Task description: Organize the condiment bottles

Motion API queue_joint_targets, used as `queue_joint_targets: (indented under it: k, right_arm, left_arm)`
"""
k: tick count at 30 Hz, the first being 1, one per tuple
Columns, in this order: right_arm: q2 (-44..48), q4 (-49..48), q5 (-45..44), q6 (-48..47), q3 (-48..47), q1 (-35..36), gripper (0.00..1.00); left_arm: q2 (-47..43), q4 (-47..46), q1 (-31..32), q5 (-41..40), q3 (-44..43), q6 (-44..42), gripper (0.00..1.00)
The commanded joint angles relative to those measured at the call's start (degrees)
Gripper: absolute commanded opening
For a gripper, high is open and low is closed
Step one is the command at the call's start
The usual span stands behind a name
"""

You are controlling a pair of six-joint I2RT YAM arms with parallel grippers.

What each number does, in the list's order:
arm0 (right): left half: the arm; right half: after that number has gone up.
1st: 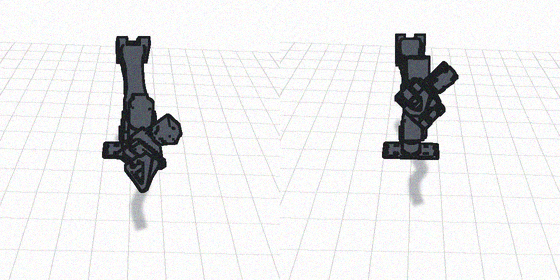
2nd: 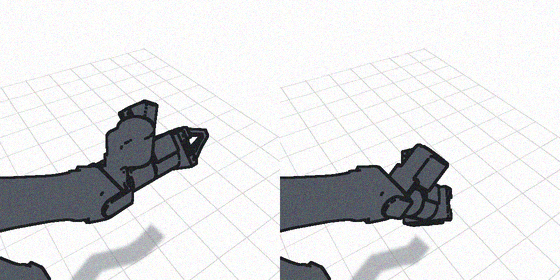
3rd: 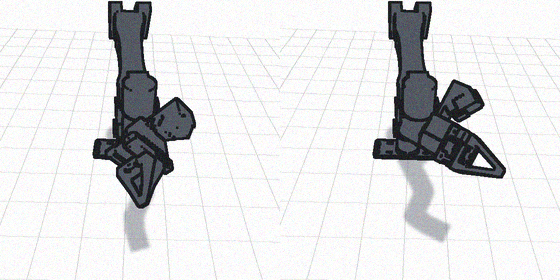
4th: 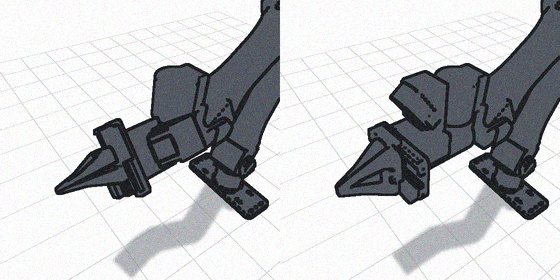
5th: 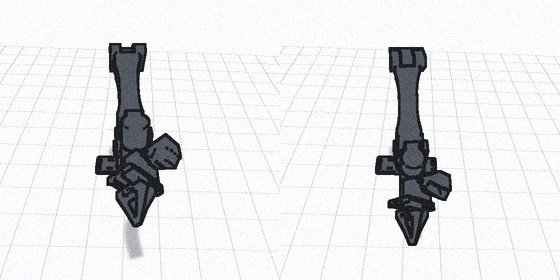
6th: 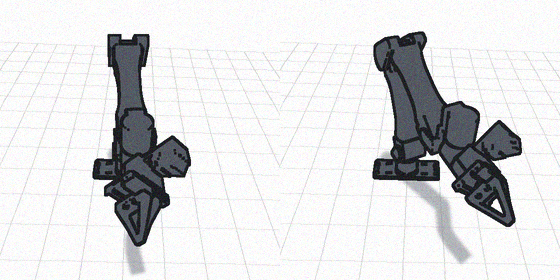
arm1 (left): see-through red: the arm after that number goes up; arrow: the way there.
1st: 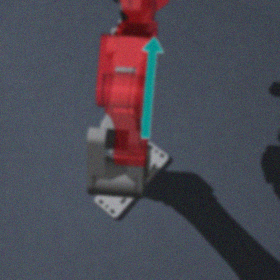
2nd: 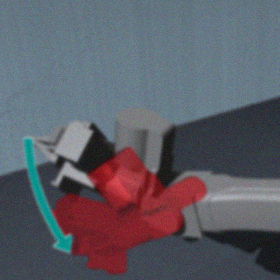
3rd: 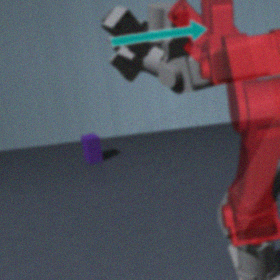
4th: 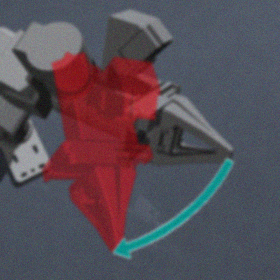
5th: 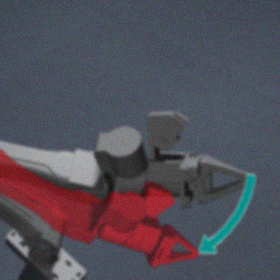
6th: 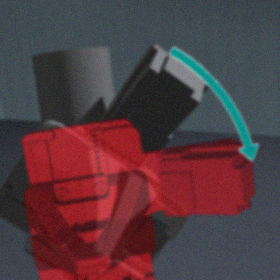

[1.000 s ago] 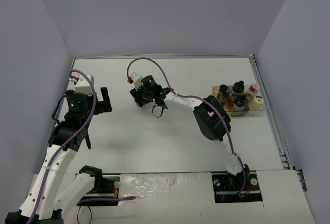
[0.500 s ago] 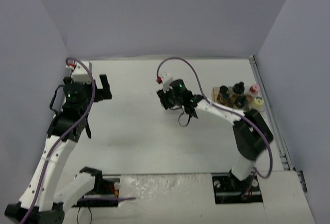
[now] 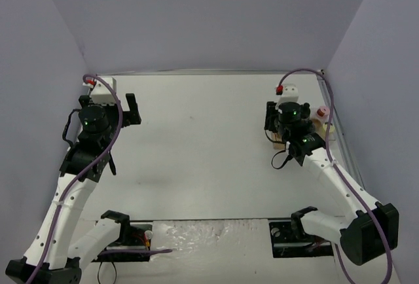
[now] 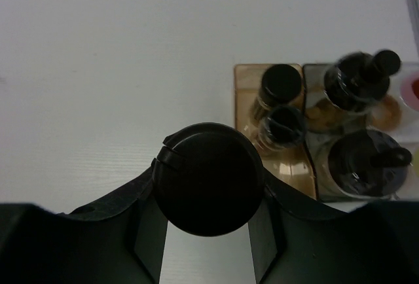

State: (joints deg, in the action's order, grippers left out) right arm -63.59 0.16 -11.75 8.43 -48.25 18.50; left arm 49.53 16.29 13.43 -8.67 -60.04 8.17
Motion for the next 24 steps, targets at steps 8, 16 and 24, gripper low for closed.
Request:
queue_joint_targets:
  k: [8,16,24]
  right_arm:
    - [-2.9,-1.9,-4.5,7.2,2.8,-7.6,0.00]
    - [-6.8,-8.2,-4.7,8.1,6.3,-9.8,0.00]
    - [-9.5,-15.3,-6.0,8.3,10.1,-10.2,0.00]
  left_arm:
    - [-0.8,-3.6,0.6,-2.2,0.0,-1.2,0.97]
    - [-1.1,-3.5,1.0,-2.5,0.2,-2.0,0.97]
    - [-1.3,-3.6,1.2,-2.6,0.4,-2.1,0.97]
